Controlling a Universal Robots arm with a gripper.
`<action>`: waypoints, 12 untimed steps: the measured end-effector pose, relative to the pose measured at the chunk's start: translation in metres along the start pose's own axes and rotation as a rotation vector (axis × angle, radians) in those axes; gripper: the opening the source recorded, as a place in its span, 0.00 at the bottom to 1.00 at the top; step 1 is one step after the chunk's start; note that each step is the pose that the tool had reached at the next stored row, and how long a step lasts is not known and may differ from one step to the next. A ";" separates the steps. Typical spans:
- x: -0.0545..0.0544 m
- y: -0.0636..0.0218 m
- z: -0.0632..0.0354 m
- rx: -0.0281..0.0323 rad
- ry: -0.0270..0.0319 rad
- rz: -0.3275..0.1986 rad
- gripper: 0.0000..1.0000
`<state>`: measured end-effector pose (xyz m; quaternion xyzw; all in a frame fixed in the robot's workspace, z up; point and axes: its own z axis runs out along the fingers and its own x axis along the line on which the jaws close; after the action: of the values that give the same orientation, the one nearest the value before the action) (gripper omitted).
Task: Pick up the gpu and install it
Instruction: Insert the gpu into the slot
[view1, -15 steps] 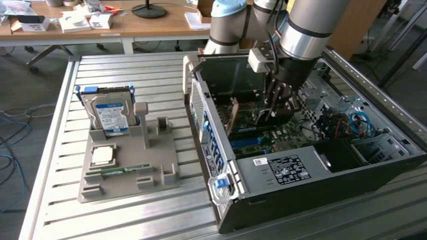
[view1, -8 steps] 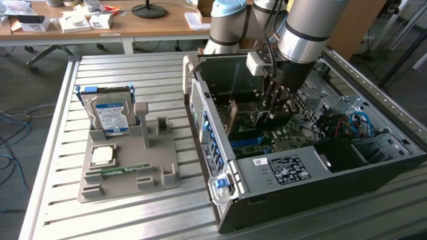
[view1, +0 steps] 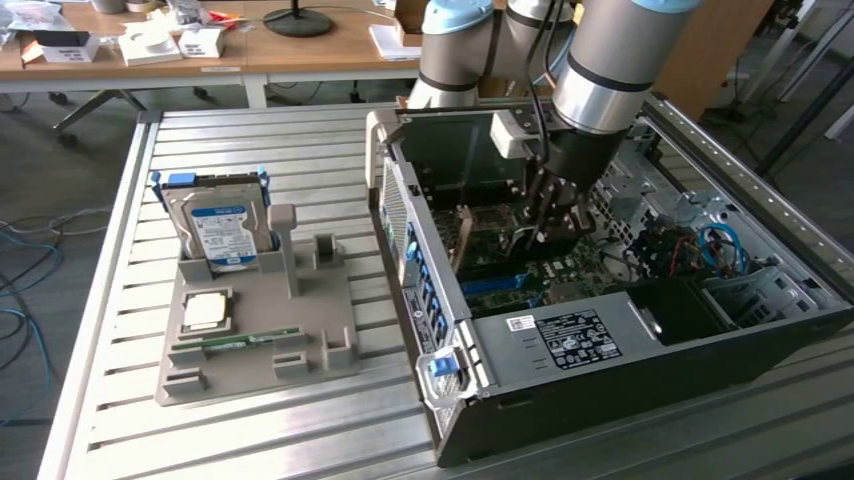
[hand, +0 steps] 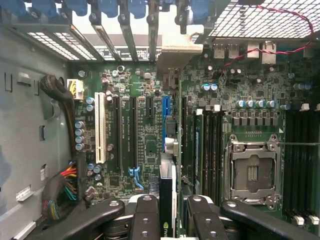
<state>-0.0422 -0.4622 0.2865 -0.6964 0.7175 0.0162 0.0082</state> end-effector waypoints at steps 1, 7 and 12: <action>0.000 0.0005 0.0003 0.0000 -0.0002 0.000 0.26; 0.000 0.0018 0.0017 0.0001 -0.0004 0.000 0.26; 0.000 0.0026 0.0041 -0.0001 0.0001 0.000 0.26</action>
<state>-0.0449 -0.4622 0.2825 -0.6964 0.7174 0.0162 0.0081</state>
